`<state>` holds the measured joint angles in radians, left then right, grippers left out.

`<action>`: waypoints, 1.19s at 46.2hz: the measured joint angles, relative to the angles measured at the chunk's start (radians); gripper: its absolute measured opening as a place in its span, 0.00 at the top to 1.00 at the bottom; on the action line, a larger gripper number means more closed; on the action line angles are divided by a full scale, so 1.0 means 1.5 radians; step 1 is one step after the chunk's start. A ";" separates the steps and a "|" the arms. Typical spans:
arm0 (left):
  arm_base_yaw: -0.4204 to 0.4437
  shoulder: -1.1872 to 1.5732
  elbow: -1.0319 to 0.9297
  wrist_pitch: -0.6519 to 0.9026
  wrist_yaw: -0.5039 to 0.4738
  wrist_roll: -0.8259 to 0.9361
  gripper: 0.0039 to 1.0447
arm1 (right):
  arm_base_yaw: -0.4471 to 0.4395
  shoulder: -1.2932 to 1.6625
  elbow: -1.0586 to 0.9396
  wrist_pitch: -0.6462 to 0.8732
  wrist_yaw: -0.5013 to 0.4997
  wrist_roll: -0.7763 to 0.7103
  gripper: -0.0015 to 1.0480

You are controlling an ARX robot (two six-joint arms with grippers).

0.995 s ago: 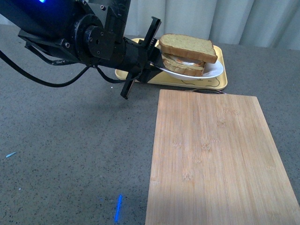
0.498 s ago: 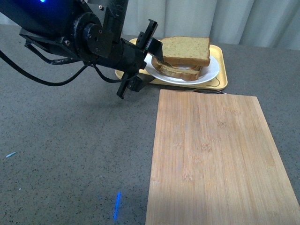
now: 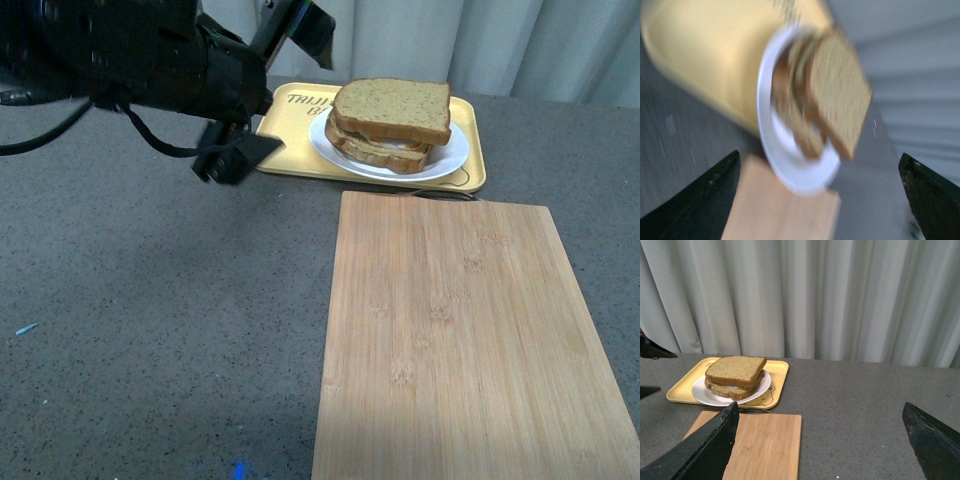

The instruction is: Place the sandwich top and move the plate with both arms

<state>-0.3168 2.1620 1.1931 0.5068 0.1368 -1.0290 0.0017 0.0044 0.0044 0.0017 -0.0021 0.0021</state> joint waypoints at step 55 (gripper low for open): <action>0.208 -0.729 -0.743 0.311 -0.096 0.681 0.97 | 0.000 0.000 0.000 0.000 0.000 0.000 0.09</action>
<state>-0.0044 1.0691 0.0788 0.9726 -0.0067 -0.0078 0.0017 0.0044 0.0044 0.0017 -0.0017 0.0021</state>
